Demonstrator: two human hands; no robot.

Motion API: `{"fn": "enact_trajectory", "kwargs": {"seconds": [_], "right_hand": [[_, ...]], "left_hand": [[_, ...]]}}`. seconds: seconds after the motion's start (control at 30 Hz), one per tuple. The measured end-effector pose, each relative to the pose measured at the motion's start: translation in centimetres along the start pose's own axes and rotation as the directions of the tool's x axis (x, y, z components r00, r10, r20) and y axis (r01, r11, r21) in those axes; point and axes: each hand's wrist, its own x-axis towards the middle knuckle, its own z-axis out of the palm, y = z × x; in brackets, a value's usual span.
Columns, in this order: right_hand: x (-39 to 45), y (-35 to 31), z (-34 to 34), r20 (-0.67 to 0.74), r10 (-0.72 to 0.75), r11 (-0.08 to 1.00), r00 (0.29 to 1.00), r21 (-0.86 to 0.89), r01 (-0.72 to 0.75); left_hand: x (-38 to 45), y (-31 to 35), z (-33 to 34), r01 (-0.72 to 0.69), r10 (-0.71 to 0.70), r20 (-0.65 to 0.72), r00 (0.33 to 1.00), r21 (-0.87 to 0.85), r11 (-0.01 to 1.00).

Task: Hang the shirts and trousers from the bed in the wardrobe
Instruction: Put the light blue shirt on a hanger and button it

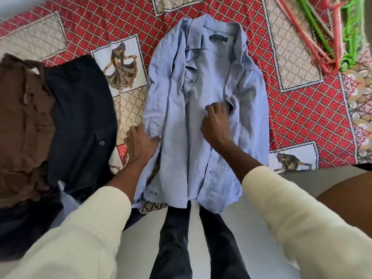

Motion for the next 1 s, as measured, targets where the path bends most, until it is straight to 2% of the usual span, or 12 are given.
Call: {"fn": "enact_trajectory", "kwargs": {"seconds": [0.1,0.2,0.3,0.4,0.43,0.5,0.57,0.63,0.7,0.77,0.87,1.0], "right_hand": [[-5.0,-4.1,2.4,0.298,0.013,0.976,0.954,0.206,-0.077],[-8.9,-5.8,4.8,0.446,0.219,0.925,0.868,0.187,-0.33],[-11.2,-6.7,5.9,0.541,0.422,0.818,0.727,0.12,-0.563],[-12.9,-7.6,6.5,0.496,0.515,0.752,0.699,0.131,-0.646],[-13.5,-8.2,6.6,0.447,0.541,0.73,0.712,0.17,-0.662],[-14.6,-9.7,7.1,0.36,0.517,0.753,0.777,0.24,-0.613],[-15.7,-10.8,7.7,0.315,0.451,0.785,0.835,0.305,-0.539],[-16.5,-11.4,7.7,0.215,0.51,0.72,0.833,0.422,-0.55],[-17.1,-11.2,7.5,0.152,0.682,0.555,0.716,0.53,-0.641],[-17.6,-10.2,7.5,0.152,0.801,0.428,0.579,0.531,-0.731],[-18.3,-8.9,7.9,0.128,0.857,0.385,0.499,0.483,-0.786],[-18.4,-7.9,8.1,0.117,0.817,0.444,0.564,0.495,-0.747]], "left_hand": [[-2.3,-2.7,-0.3,-0.099,0.082,0.197,0.977,0.077,0.992],[-2.8,-4.0,-2.2,-0.065,0.057,0.082,0.995,0.093,0.994],[-1.7,-4.3,-4.4,0.231,-0.238,-0.081,0.968,-0.086,0.969],[0.3,-4.8,-5.5,0.399,-0.483,-0.149,0.863,-0.385,0.832],[0.4,-5.0,-5.5,0.347,-0.444,-0.218,0.869,-0.371,0.862],[-0.7,-5.5,-4.7,0.14,-0.196,-0.263,0.945,-0.218,0.966],[-2.8,-6.0,-2.8,-0.052,0.064,0.044,0.997,-0.241,0.969],[-5.3,-7.0,-1.3,0.046,0.14,0.464,0.875,-0.367,0.929],[-7.2,-8.6,0.1,0.077,0.148,0.617,0.773,-0.323,0.943],[-8.7,-9.5,1.7,-0.17,0.228,0.599,0.767,-0.153,0.974],[-10.4,-10.3,3.5,-0.423,0.367,0.477,0.799,0.012,0.906],[-11.5,-11.0,3.8,-0.457,0.468,0.22,0.856,-0.102,0.884]]}}
